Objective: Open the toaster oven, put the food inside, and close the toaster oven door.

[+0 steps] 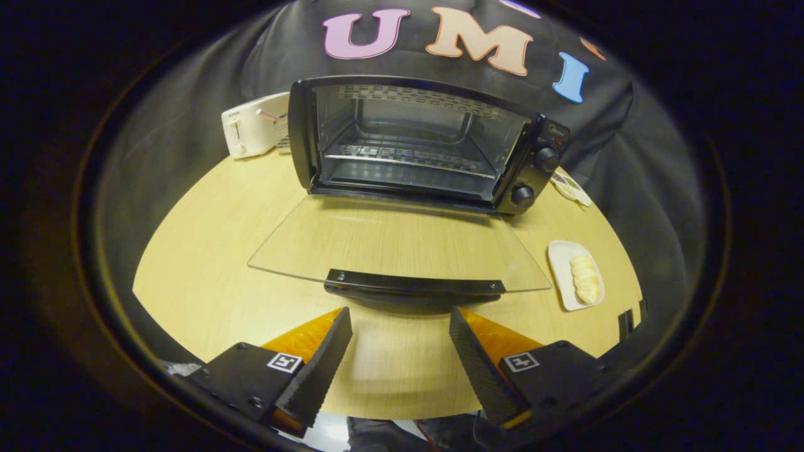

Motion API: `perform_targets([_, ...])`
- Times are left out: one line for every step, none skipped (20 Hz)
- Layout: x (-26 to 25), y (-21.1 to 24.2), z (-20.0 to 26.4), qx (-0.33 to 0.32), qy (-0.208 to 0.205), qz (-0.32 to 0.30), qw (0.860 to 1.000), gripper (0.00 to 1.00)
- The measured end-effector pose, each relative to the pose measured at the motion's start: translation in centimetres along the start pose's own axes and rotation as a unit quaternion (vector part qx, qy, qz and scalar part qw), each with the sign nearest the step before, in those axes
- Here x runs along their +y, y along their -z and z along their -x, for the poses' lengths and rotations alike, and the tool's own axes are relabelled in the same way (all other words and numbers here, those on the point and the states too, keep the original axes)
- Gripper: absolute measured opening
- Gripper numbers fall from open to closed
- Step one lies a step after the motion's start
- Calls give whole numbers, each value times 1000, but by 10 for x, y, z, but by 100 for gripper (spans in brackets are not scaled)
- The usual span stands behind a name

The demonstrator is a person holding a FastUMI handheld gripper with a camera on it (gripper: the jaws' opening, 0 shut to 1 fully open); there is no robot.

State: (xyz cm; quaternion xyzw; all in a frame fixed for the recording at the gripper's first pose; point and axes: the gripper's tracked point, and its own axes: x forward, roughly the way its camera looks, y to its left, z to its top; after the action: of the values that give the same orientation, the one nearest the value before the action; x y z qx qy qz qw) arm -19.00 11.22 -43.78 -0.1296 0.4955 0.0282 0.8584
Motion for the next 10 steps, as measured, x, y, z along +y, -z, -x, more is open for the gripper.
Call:
perform_targets([-1, -3, 4, -3, -1, -6, 1000, 100])
perform_targets([-4, -5, 8, -6, -1, -10, 1000, 100])
perform_targets([-7, -11, 12, -12, -1, -13, 1000, 100])
perform_targets([-12, -18, 18, -23, 3, -18, 1000, 100])
perform_targets([-19, -25, 24, -32, 7, -23, 999, 100])
perform_targets([-28, -31, 28, -40, 14, -30, 999, 100])
perform_targets([-39, -38, 30, -47, 21, -37, 998, 100])
perform_targets([-51, -45, 31, -54, 31, -43, 997, 100])
perform_targets([-67, -52, 30, -60, 40, -52, 996, 100])
perform_targets([-79, -56, 29, -61, 49, -57, 995, 100])
